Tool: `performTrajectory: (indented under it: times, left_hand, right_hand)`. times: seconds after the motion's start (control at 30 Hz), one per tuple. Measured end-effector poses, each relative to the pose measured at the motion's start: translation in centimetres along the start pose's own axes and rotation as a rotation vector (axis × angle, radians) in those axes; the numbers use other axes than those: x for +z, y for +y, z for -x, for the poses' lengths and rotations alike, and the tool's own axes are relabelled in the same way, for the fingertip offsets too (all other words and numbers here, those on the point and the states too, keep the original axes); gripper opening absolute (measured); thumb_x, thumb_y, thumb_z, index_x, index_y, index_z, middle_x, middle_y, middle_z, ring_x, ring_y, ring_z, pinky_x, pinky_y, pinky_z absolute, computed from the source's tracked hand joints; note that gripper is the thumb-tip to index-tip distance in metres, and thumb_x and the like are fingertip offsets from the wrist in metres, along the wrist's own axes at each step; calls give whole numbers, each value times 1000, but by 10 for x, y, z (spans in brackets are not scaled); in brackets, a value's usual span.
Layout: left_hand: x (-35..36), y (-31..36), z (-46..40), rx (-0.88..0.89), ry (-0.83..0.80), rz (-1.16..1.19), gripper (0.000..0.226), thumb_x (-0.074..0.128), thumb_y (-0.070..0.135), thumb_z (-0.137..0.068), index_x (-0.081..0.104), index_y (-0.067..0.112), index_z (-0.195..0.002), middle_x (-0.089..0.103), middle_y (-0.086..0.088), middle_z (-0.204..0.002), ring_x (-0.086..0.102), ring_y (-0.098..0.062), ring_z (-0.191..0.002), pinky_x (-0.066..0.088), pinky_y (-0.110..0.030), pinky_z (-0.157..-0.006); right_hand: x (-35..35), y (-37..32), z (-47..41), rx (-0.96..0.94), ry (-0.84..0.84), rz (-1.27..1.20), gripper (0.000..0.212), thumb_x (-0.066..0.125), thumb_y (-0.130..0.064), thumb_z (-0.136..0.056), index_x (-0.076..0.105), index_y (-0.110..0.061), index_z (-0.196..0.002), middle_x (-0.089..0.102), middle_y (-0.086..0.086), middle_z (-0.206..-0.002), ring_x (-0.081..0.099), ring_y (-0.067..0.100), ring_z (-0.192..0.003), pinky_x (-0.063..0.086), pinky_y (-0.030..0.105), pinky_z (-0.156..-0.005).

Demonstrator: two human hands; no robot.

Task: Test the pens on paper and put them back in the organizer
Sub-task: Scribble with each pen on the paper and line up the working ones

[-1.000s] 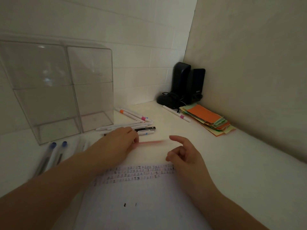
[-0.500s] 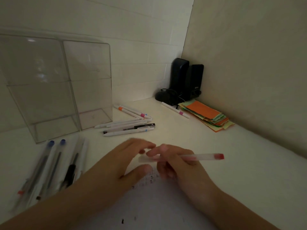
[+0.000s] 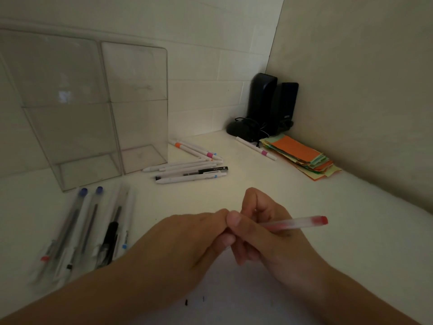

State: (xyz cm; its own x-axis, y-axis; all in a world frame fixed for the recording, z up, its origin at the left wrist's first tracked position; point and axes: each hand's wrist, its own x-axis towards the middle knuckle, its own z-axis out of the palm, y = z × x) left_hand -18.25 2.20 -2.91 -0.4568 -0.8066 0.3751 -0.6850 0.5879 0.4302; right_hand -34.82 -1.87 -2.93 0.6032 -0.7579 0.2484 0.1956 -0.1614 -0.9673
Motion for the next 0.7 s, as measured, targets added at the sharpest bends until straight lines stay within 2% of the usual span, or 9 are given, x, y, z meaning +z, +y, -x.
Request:
performTrajectory:
  times: [0.1, 0.23, 0.33, 0.4, 0.43, 0.5, 0.57, 0.63, 0.7]
  left_hand:
    - [-2, 1, 0, 19, -8, 1, 29, 25, 43, -94, 53, 33, -93, 63, 15, -79, 57, -4, -65, 42, -20, -59]
    - [-3, -2, 0, 37, 18, -85, 31, 22, 49, -94, 50, 36, -97, 61, 10, -64, 53, -7, -53, 41, -21, -50]
    - [-3, -4, -3, -37, 23, -2, 24, 22, 63, -83, 35, 45, -93, 54, 20, -71, 51, 0, -63, 39, -17, -58]
    - [-3, -7, -3, -133, 62, 37, 29, 25, 69, -77, 28, 49, -98, 48, 21, -79, 48, 2, -69, 36, -14, -60]
    - [-2, -9, -2, -177, 64, 51, 27, 31, 66, -79, 27, 49, -100, 48, 19, -79, 48, 3, -72, 35, -13, -60]
    - [1, -16, 0, -235, 33, 57, 18, 39, 46, -89, 26, 48, -101, 48, 16, -80, 46, 7, -77, 36, -13, -62]
    - [6, -21, 2, -237, -7, 32, 18, 38, 34, -93, 27, 46, -102, 48, 17, -86, 46, 5, -80, 37, -13, -66]
    - [10, -26, 3, -204, -24, -8, 11, 30, 33, -94, 32, 43, -99, 48, 21, -89, 46, 6, -85, 37, -11, -72]
    - [14, -31, 3, -159, -20, -41, 16, 24, 35, -88, 37, 40, -95, 45, 24, -88, 41, 12, -87, 32, -6, -75]
  right_hand:
    - [1, -3, 1, 8, -4, -18, 25, 64, -23, -79, 47, -23, -61, 56, 6, -53, 50, 11, -40, 33, 15, -40]
    - [3, -7, 0, 6, -9, -25, 25, 63, -24, -80, 47, -23, -60, 56, 5, -52, 49, 11, -40, 34, 16, -40]
    - [0, -9, -2, 53, 53, -20, 22, 63, -26, -79, 50, -20, -63, 54, 9, -51, 48, 13, -39, 35, 16, -40]
    - [-10, -6, -4, 127, 191, 80, 18, 64, -23, -83, 52, -16, -71, 54, 6, -46, 42, 11, -37, 30, 17, -38]
    - [-16, -3, -5, 174, 272, 155, 14, 62, -20, -85, 52, -14, -77, 55, 5, -45, 40, 9, -37, 29, 17, -38]
    - [-26, 0, -7, 254, 401, 246, 6, 60, -13, -85, 54, -13, -85, 58, 3, -50, 41, 8, -40, 32, 18, -40]
    - [-29, 1, -8, 255, 446, 262, 9, 60, -5, -79, 55, -12, -76, 59, 2, -53, 42, 9, -44, 33, 19, -41]
    - [-26, 2, -9, 224, 436, 331, 15, 61, -2, -74, 53, -11, -64, 56, -1, -50, 42, 7, -42, 33, 16, -39]
    - [-21, 4, -9, 201, 395, 420, 22, 65, -5, -74, 49, -12, -60, 54, -5, -44, 45, 4, -40, 34, 12, -39]
